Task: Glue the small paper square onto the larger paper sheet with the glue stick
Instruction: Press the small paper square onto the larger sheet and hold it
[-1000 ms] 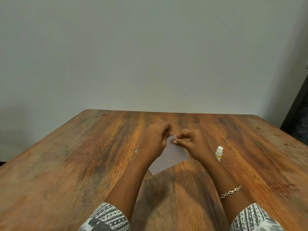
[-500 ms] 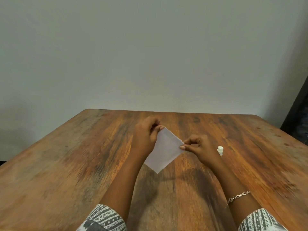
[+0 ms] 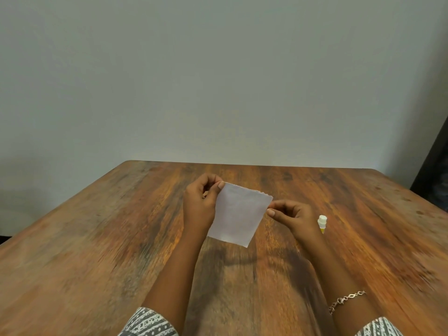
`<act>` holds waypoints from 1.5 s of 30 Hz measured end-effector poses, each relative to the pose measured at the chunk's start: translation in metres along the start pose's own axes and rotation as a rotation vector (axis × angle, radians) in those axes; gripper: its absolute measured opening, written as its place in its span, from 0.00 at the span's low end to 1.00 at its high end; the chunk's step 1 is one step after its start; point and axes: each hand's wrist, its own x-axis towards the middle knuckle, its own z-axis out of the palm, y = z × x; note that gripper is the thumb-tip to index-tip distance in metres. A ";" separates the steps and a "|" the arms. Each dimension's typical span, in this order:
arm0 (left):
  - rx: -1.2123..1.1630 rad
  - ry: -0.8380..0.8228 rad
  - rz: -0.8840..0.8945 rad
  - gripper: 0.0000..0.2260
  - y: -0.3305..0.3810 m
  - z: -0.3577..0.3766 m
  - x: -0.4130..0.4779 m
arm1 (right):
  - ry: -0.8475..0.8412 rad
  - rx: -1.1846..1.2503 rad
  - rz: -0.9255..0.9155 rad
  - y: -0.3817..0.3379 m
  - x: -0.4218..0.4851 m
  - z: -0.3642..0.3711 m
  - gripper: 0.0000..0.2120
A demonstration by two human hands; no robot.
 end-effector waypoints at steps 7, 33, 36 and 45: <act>-0.091 0.031 -0.132 0.10 -0.004 0.004 -0.007 | 0.103 0.073 -0.012 -0.010 0.005 0.011 0.06; 0.403 -0.298 0.273 0.03 0.021 0.035 -0.006 | -0.027 -0.203 -0.187 -0.026 0.006 0.017 0.03; 0.361 -0.283 0.270 0.04 0.019 0.033 -0.007 | -0.047 -0.214 -0.188 -0.025 0.008 0.017 0.04; 0.205 -0.159 0.179 0.02 0.017 0.022 0.001 | -0.094 -0.281 -0.129 -0.012 0.006 0.010 0.03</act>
